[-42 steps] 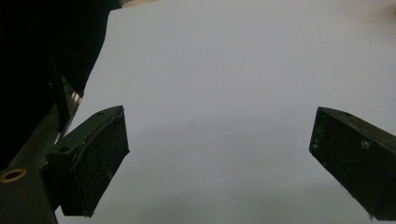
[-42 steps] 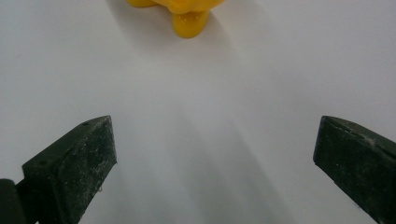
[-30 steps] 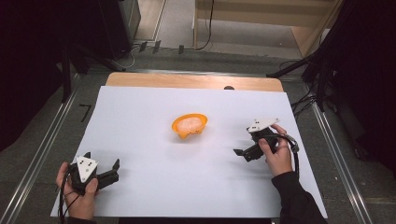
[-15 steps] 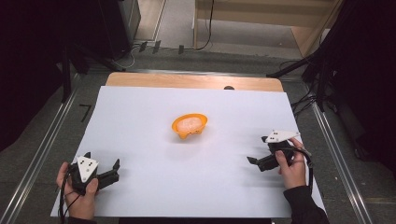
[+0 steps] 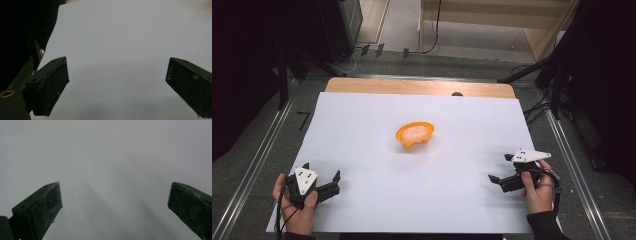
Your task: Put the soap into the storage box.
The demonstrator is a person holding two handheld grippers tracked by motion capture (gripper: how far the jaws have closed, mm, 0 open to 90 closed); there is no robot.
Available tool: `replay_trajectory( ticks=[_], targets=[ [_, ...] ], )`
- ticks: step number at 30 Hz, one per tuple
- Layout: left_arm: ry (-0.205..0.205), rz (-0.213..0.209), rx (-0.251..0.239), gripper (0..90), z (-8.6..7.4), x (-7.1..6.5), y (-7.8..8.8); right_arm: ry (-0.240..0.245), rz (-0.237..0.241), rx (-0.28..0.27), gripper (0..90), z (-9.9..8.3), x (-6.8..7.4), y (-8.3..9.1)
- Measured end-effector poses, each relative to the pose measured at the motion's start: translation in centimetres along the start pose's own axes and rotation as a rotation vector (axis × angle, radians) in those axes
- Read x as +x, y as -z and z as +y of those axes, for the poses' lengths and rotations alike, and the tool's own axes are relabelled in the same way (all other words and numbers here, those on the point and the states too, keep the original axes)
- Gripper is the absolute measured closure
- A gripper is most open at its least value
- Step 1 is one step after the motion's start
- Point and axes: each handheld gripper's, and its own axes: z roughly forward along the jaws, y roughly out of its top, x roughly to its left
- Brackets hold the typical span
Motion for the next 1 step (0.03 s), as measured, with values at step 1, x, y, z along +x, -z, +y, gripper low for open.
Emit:
replay_trajectory(
  ticks=[1],
  targets=[
    [0.0,0.0,0.0,4.9,0.0,0.0,0.0,-0.004,-0.001,0.002,0.0,-0.09,0.01,0.06]
  ],
)
